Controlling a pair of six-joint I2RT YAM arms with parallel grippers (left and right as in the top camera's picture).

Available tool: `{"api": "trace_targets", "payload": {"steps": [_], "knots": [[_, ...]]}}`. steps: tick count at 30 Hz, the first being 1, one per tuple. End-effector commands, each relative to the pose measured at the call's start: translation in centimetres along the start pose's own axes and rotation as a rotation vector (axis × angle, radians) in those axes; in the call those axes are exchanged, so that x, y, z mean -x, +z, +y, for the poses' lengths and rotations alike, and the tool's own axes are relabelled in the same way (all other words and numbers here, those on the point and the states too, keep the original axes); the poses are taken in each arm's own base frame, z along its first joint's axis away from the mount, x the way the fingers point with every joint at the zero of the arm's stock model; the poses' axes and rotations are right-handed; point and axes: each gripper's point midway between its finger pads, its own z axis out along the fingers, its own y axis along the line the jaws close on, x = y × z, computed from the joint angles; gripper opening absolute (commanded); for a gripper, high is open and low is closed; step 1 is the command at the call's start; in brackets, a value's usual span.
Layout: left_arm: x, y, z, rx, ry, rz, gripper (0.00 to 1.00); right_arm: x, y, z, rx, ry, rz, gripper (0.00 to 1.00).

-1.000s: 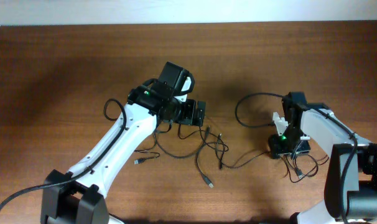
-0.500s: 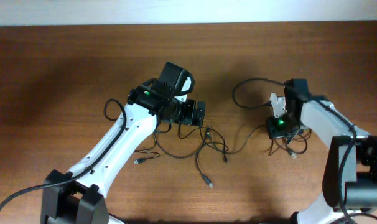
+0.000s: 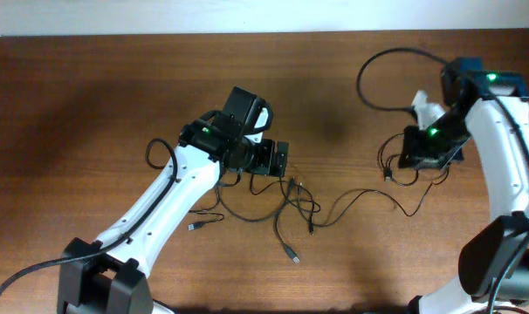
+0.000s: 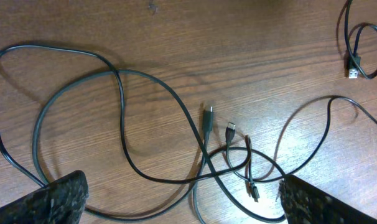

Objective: Untangle cables

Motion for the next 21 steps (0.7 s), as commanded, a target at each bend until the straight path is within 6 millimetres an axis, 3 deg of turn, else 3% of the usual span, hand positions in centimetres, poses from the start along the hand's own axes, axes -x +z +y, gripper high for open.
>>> {"api": "trace_targets", "payload": {"steps": [1, 3, 5, 9, 11, 12, 13, 14, 15, 17, 19, 20, 21], "knots": [[0.1, 0.1, -0.1, -0.009, 0.001, 0.004, 0.99, -2.0, 3.5, 1.1, 0.047, -0.026, 0.089, 0.44], [0.1, 0.1, -0.1, -0.009, 0.001, 0.004, 0.99, -3.0, 6.5, 1.6, 0.070, -0.024, 0.116, 0.61], [0.1, 0.1, -0.1, -0.009, 0.001, 0.004, 0.99, -3.1, 8.4, 3.1, 0.149, -0.040, 0.106, 0.70], [0.1, 0.1, -0.1, -0.009, 0.001, 0.004, 0.99, -1.5, 11.4, 5.1, 0.210, 0.170, 0.036, 0.69], [0.1, 0.1, -0.1, -0.009, 0.001, 0.004, 0.99, -2.7, 14.1, 5.5, 0.203, 0.358, 0.060, 0.69], [0.1, 0.1, -0.1, -0.009, 0.001, 0.004, 0.99, -3.0, 14.9, 5.6, 0.201, 0.385, 0.064, 0.66], [0.1, 0.1, -0.1, -0.009, 0.001, 0.004, 0.99, -3.4, 15.7, 5.7, 0.201, 0.399, 0.061, 0.53], [0.1, 0.1, -0.1, -0.009, 0.001, 0.004, 0.99, -3.3, 16.0, 5.6, 0.203, 0.394, 0.051, 0.13], [0.1, 0.1, -0.1, -0.009, 0.001, 0.004, 0.99, -3.1, 16.0, 5.5, 0.206, 0.393, 0.044, 0.04], [0.1, 0.1, -0.1, -0.009, 0.001, 0.004, 0.99, -2.1, 14.3, 5.5, 0.215, 0.363, 0.028, 0.04], [0.1, 0.1, -0.1, -0.009, 0.001, 0.004, 0.99, -0.8, 9.9, 5.4, 0.216, 0.286, 0.019, 0.04], [0.1, 0.1, -0.1, -0.009, 0.001, 0.004, 0.99, -0.6, 6.6, 6.0, 0.210, 0.183, 0.029, 0.04], [0.1, 0.1, -0.1, -0.009, 0.001, 0.004, 0.99, -0.9, 4.7, 6.1, 0.188, 0.138, 0.045, 0.04]]}}
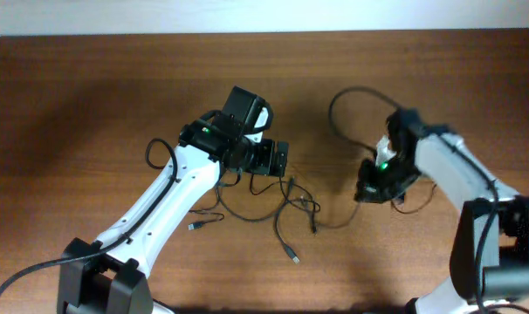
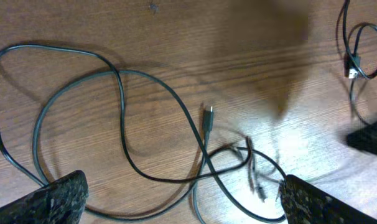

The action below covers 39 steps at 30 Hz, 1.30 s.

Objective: Untangle cables

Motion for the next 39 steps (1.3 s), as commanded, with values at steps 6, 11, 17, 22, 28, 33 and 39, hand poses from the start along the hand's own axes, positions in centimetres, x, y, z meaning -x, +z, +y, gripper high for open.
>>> {"api": "trace_targets", "payload": {"steps": [6, 11, 17, 22, 28, 33, 39], "knots": [[0.1, 0.1, -0.1, -0.009, 0.002, 0.003, 0.99, 1.1, -12.1, -0.4, -0.312, -0.221, -0.150, 0.04], [0.1, 0.1, -0.1, -0.009, 0.002, 0.003, 0.99, 7.8, -14.9, -2.3, -0.526, -0.237, -0.442, 0.04], [0.1, 0.1, -0.1, -0.010, 0.002, 0.003, 0.99, 9.3, -14.6, -2.0, -0.515, -0.242, -0.484, 0.39], [0.1, 0.1, -0.1, -0.009, 0.002, 0.003, 0.99, 9.2, -14.4, -2.1, -0.517, -0.241, -0.476, 0.98], [0.1, 0.1, -0.1, -0.009, 0.002, 0.003, 0.99, 6.9, -14.8, -5.7, -0.525, 0.076, -0.429, 0.99], [0.1, 0.1, -0.1, -0.009, 0.002, 0.003, 0.99, 5.4, -15.8, -9.5, -0.536, 0.304, -0.404, 0.99], [0.1, 0.1, -0.1, -0.009, 0.002, 0.003, 0.99, 5.0, -12.1, -11.9, -0.538, 0.386, -0.354, 0.95]]}}
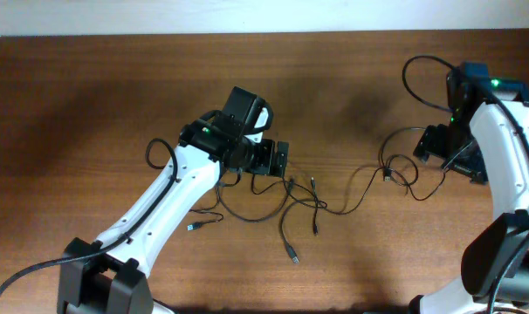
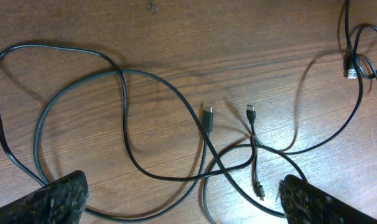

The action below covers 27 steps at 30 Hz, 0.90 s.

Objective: Untangle cables

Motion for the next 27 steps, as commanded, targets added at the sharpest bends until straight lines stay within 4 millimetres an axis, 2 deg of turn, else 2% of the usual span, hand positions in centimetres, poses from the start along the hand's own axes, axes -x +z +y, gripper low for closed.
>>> {"api": "trace_targets", "payload": {"steps": [1, 2, 4, 5, 7, 8, 9, 10, 13, 15, 18, 20, 22, 24, 27], "knots": [[0.1, 0.1, -0.1, -0.008, 0.001, 0.004, 0.99, -0.8, 2.8, 0.1, -0.010, 0.040, 0.027, 0.95], [0.1, 0.1, -0.1, -0.008, 0.001, 0.004, 0.99, -1.0, 3.5, 0.2, -0.010, 0.040, 0.027, 0.95], [0.1, 0.1, -0.1, -0.008, 0.001, 0.004, 0.99, -1.4, 4.8, 1.4, 0.047, 0.043, 0.041, 0.74], [0.1, 0.1, -0.1, -0.008, 0.001, 0.004, 0.99, -1.7, 5.3, 2.5, 0.104, 0.045, 0.058, 0.57], [0.1, 0.1, -0.1, -0.008, 0.001, 0.004, 0.99, -2.1, 5.7, 2.7, 0.112, 0.044, 0.068, 0.29], [0.1, 0.1, -0.1, -0.008, 0.001, 0.004, 0.99, -2.2, 6.0, 2.7, 0.111, 0.043, 0.072, 0.11], [0.1, 0.1, -0.1, -0.008, 0.001, 0.004, 0.99, -2.3, 6.1, 2.7, 0.110, 0.035, 0.074, 0.05], [0.1, 0.1, -0.1, -0.008, 0.001, 0.004, 0.99, -2.3, 6.2, 3.1, 0.130, -0.014, 0.070, 0.04], [0.1, 0.1, -0.1, -0.008, 0.001, 0.004, 0.99, -2.2, 5.6, 6.5, 0.280, -0.162, 0.045, 0.04], [0.1, 0.1, -0.1, -0.008, 0.001, 0.004, 0.99, -1.9, 5.3, 7.5, 0.292, -0.185, 0.015, 0.09], [0.1, 0.1, -0.1, -0.008, 0.001, 0.004, 0.99, -1.9, 5.3, 9.5, 0.305, -0.234, -0.039, 0.39], [0.1, 0.1, -0.1, -0.008, 0.001, 0.004, 0.99, -1.9, 5.4, 10.3, 0.291, -0.263, -0.074, 0.47], [0.1, 0.1, -0.1, -0.008, 0.001, 0.004, 0.99, -1.7, 5.6, 10.6, 0.260, -0.280, -0.112, 0.67], [0.1, 0.1, -0.1, -0.008, 0.001, 0.004, 0.99, -1.8, 6.0, 11.0, 0.259, -0.289, -0.130, 0.73], [0.1, 0.1, -0.1, -0.009, 0.001, 0.004, 0.99, -1.5, 6.8, 11.4, 0.273, -0.285, -0.157, 0.76]]}}
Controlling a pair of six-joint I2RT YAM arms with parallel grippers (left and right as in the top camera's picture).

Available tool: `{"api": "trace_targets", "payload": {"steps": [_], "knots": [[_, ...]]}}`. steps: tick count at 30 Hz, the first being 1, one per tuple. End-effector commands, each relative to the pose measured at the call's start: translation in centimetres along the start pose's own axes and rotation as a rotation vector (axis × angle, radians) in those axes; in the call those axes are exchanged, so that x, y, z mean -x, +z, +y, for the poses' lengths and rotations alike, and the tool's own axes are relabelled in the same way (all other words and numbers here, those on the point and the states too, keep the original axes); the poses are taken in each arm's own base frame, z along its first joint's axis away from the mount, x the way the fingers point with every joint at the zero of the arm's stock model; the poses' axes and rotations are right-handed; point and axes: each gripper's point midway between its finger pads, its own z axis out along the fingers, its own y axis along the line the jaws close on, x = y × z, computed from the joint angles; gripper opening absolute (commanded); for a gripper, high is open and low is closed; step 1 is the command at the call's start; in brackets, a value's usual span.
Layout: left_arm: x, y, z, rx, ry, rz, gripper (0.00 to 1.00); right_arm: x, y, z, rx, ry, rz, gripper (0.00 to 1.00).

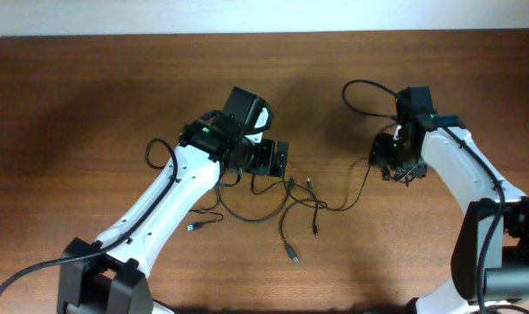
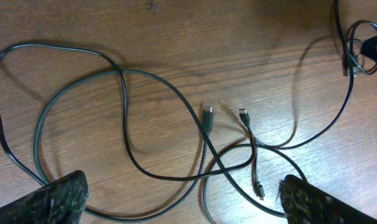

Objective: Untangle cables

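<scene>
A tangle of black cables [image 1: 291, 196] lies at the table's middle. In the left wrist view a thick black cable [image 2: 123, 112] loops wide and crosses thinner ones beside two loose plugs [image 2: 208, 117]. My left gripper [image 2: 182, 199] hangs open above the tangle, nothing between its fingers [image 2: 58, 196]. A thin black cable [image 2: 338, 115] rises off the wood from the tangle up to my right gripper [image 1: 394, 157], which is shut on it over a small coil [image 2: 358, 37]. The right fingertips are hidden under the wrist.
Another plug end [image 1: 292, 255] points toward the front edge, and one more [image 1: 195, 227] lies under the left arm. The right arm's own lead arcs behind it [image 1: 356, 87]. The wooden table [image 1: 90, 105] stretches bare to the left and back.
My right gripper has moved left from the far right edge to over the small coil. The thin cable's span to the tangle has shifted slightly. The left arm has not moved.
The right gripper was at the far right with the thin cable lying slack in waves. It then stood close to the tangle, later far right again with the cable drawn out straighter. Now it is over the coil. The left gripper stayed open above the tangle.
</scene>
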Motion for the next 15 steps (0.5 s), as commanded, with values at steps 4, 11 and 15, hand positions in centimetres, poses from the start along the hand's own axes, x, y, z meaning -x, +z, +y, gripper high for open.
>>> {"api": "trace_targets", "payload": {"steps": [4, 11, 15], "knots": [[0.1, 0.1, -0.1, -0.009, 0.001, 0.004, 0.99, -0.9, 2.0, -0.5, -0.017, -0.005, -0.022, 0.79], [0.1, 0.1, -0.1, -0.009, 0.001, 0.004, 0.99, -2.7, 4.6, -3.2, -0.129, -0.023, -0.050, 0.70], [0.1, 0.1, -0.1, -0.009, 0.001, 0.004, 0.99, -3.5, 4.4, -4.9, -0.221, -0.030, -0.025, 0.35]]}}
